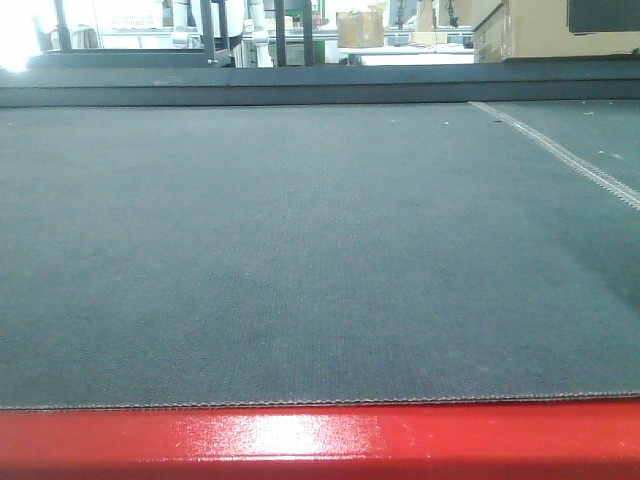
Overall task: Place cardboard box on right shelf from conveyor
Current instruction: 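Lift the box off the conveyor with the right gripper, then drive away from the conveyor holding the box in the right gripper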
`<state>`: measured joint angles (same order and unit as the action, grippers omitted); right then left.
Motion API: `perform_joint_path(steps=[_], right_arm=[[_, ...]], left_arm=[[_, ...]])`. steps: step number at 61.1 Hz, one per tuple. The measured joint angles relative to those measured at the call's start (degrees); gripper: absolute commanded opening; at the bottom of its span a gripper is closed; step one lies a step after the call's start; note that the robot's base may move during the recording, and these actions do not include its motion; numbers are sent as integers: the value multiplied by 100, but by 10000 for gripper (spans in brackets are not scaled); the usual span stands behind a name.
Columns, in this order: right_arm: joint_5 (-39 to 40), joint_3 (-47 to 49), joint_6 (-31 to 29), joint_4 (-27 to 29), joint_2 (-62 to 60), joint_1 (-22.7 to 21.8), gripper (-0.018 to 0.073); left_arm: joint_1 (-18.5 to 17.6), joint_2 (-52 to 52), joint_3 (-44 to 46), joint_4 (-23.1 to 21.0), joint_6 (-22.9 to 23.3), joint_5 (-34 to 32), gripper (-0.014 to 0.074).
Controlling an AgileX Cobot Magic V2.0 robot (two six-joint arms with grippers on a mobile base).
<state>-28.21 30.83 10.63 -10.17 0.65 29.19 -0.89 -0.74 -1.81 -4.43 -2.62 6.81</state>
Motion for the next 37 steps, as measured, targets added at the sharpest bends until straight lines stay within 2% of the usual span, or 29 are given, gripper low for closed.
perform_joint_path(steps=[37], right_arm=[[0,0,0,0,0,0,235]], left_arm=[[0,0,0,0,0,0,-116]])
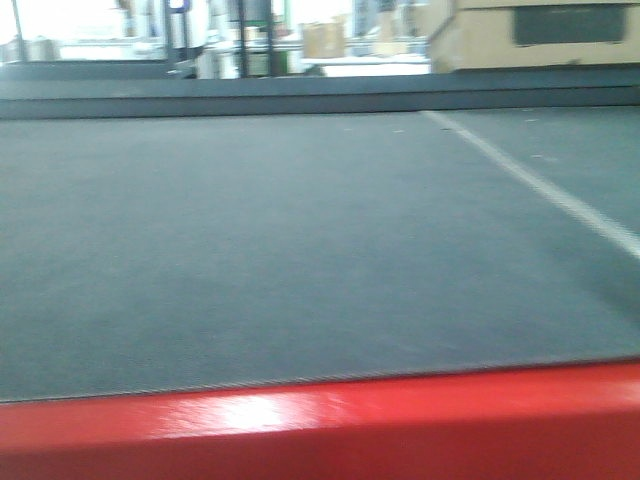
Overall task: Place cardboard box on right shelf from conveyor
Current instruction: 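Drive away from the conveyor holding the box in the right gripper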
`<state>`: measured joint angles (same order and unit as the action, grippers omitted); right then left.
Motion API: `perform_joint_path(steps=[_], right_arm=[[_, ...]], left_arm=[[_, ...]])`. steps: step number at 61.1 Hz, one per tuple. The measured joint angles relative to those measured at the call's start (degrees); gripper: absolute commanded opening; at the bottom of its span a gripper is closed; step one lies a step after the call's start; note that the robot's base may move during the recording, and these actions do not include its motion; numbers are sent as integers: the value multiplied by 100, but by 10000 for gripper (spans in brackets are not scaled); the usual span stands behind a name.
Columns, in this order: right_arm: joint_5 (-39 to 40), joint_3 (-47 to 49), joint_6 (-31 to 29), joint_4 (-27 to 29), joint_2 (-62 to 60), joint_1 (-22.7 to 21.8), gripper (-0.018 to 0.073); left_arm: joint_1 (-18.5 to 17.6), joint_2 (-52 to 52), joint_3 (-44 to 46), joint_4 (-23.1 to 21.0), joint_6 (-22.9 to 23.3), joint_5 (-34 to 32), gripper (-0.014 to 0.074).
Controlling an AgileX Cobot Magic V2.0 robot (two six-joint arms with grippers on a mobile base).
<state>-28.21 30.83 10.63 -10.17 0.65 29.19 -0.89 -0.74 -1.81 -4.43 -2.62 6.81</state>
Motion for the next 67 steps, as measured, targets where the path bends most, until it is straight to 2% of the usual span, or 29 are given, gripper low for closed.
perform_joint_path(steps=[67], right_arm=[[-7,0,0,-12,0,0,235]], left_arm=[[-67,0,0,0,0,0,-116]])
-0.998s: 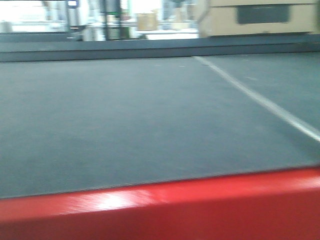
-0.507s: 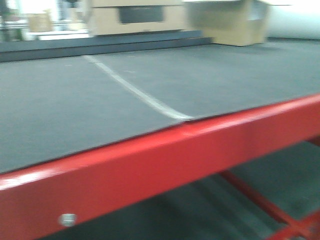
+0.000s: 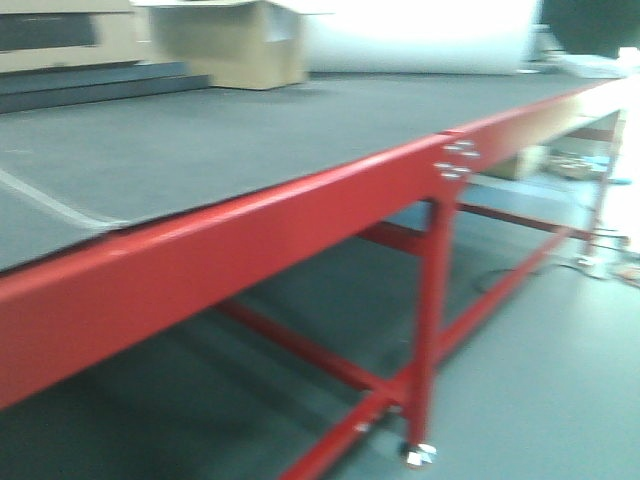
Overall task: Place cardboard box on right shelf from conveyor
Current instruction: 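Drive away from the conveyor holding the box in the right gripper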
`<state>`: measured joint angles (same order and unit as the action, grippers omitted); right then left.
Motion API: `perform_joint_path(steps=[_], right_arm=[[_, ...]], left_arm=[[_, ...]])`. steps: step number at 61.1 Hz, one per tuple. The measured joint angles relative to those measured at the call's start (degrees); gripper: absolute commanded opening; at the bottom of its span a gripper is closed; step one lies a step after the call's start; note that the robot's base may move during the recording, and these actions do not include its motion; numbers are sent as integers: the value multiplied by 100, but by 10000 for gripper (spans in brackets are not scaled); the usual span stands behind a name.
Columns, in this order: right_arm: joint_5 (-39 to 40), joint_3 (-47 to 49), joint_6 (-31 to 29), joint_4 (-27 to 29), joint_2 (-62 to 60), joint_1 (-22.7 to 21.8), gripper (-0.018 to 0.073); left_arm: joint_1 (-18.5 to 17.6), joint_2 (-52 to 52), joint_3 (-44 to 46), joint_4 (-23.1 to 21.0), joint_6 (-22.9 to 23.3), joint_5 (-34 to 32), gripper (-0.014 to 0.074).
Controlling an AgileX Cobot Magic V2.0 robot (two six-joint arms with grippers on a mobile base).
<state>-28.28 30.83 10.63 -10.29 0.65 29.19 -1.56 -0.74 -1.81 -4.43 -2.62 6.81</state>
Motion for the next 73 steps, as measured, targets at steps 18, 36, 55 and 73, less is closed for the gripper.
perform_joint_path(steps=[18,36,55,73], right_arm=[[0,0,0,0,0,0,235],[0,0,-8,0,0,0,235],[-5,0,-8,0,0,0,235],[-5,0,-8,0,-11,0,235]], left_arm=[[-88,0,0,0,0,0,-116],[-63,0,0,0,0,0,-116],[-25,0,0,0,0,0,-116],[-25,0,0,0,0,0,-116]])
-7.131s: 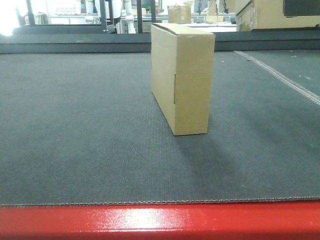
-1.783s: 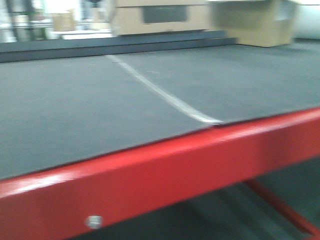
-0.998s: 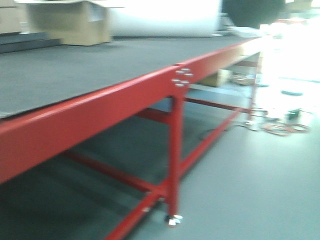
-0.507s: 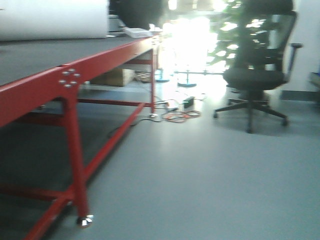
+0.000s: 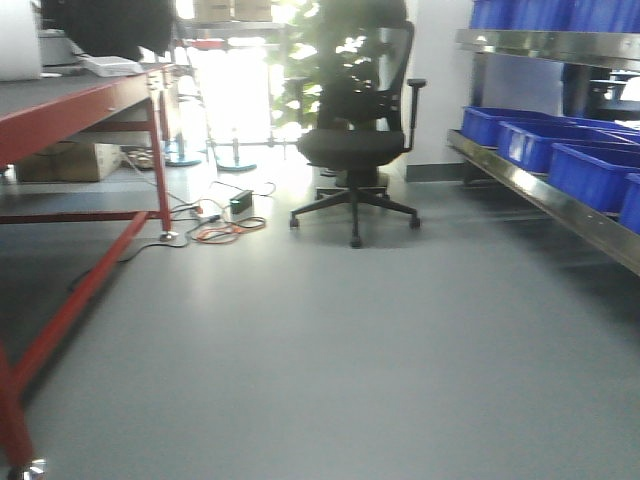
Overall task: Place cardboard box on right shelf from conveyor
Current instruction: 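Drive away from the conveyor holding the box in the right gripper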
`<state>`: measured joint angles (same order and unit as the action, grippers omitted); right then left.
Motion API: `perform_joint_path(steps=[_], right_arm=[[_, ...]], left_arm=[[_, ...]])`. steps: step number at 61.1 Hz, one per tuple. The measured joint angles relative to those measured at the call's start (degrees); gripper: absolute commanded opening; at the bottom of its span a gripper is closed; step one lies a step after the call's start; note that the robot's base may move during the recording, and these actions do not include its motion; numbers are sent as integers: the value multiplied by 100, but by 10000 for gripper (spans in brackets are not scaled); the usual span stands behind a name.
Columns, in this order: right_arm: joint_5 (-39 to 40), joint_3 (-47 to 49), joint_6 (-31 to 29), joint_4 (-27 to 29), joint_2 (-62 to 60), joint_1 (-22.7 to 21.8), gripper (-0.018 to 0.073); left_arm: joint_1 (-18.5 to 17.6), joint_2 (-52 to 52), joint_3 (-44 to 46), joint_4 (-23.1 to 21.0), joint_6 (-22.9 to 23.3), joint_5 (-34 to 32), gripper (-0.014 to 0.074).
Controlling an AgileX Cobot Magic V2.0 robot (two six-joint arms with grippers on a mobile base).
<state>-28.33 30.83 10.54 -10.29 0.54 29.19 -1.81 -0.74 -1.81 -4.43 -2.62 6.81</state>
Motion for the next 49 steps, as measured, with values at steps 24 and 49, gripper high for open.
perform_joint_path(steps=[24,49], right_arm=[[-23,0,0,0,0,0,235],[-23,0,0,0,0,0,235]], left_arm=[[0,0,0,0,0,0,-116],[0,0,0,0,0,0,-116]])
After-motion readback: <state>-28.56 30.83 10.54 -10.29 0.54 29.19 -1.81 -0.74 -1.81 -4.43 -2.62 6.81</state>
